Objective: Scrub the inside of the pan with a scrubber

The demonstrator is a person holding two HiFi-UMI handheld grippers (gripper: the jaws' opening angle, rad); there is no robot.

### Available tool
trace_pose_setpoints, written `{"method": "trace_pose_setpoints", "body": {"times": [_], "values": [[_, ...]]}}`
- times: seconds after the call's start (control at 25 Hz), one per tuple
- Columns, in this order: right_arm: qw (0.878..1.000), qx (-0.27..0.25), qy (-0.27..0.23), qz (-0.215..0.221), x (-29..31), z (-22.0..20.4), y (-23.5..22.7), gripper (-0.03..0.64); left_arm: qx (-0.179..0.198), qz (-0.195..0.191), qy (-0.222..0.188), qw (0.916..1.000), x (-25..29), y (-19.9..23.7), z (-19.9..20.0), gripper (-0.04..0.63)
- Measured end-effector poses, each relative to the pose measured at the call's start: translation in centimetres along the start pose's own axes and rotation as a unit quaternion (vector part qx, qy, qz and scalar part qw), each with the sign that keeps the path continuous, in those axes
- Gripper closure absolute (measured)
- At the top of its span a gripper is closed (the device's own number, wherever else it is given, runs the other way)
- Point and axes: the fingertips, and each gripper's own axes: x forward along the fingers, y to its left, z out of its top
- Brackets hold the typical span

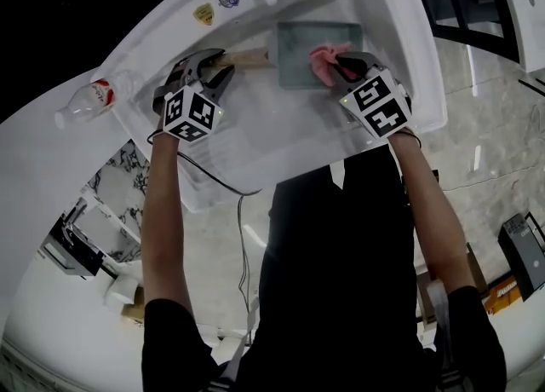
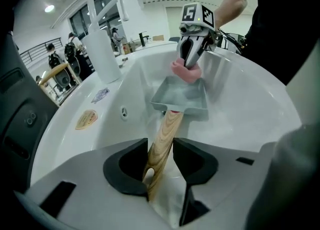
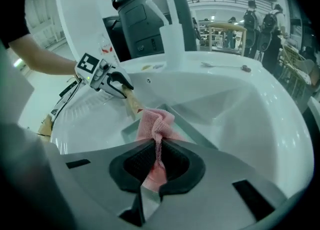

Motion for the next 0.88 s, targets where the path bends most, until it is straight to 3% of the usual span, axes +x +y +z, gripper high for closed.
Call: {"method": "trace_pose_setpoints", "body": {"times": [0.52,0.72,0.88], "values": [[0.991,-0.108,0.078,0.03,8.4,-0.6,0.7,0.578,-0.011,-0.022,0.03,0.9992,0.4,0.1,0.2,0.425],[0.988,-0.134,0.073,0.022,10.6,-0.5,1.6,0.578,0.005,-0.02,0.023,0.9995,0.4,-0.1,0.1,0.425],[0.99,-0.133,0.041,0.004,11.6,1.2,1.3,0.578,0.016,-0.015,0.027,0.9994,0.5,0.0,0.1,0.425]]}}
